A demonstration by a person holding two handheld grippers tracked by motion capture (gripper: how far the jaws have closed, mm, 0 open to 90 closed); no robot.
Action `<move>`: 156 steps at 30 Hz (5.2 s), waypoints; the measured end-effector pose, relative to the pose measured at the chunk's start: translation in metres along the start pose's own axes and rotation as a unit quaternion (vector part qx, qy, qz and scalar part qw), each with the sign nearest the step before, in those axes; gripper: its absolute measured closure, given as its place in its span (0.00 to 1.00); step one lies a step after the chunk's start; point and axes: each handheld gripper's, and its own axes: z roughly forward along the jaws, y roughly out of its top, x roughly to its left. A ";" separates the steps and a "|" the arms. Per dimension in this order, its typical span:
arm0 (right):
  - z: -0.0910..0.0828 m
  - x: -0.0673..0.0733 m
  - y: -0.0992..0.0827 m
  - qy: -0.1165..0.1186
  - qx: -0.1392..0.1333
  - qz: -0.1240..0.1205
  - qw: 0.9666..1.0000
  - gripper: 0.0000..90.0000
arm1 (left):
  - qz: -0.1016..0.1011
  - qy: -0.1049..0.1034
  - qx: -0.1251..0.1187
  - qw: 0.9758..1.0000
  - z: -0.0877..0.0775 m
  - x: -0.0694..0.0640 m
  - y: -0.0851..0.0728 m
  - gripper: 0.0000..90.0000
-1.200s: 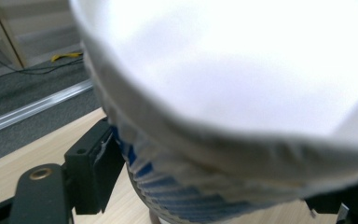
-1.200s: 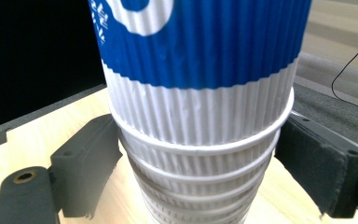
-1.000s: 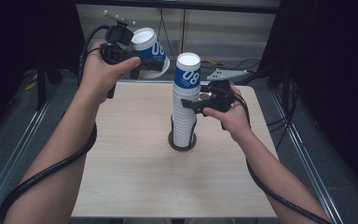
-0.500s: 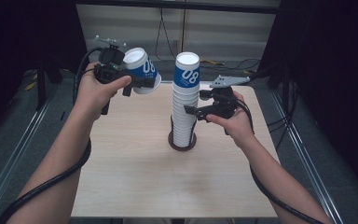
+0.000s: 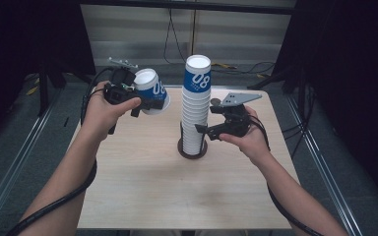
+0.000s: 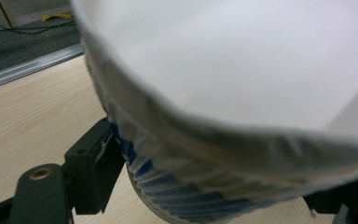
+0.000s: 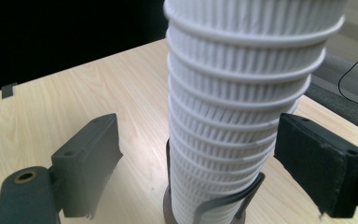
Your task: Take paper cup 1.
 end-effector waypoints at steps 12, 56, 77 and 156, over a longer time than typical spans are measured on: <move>-0.003 0.003 -0.023 0.021 0.020 -0.006 1.000 0.15 | 0.060 0.015 0.098 0.993 0.020 -0.009 -0.022 0.22; 0.004 0.023 -0.041 0.109 0.045 -0.035 0.992 0.17 | 0.209 -0.020 0.305 0.929 0.092 -0.062 -0.053 0.23; 0.008 0.030 -0.033 0.129 0.049 -0.030 0.990 0.18 | 0.238 -0.032 0.317 0.917 0.107 -0.076 -0.048 0.23; 0.006 0.026 -0.044 0.152 0.064 -0.009 0.986 0.31 | 0.230 -0.084 0.256 0.935 0.099 -0.063 -0.073 0.20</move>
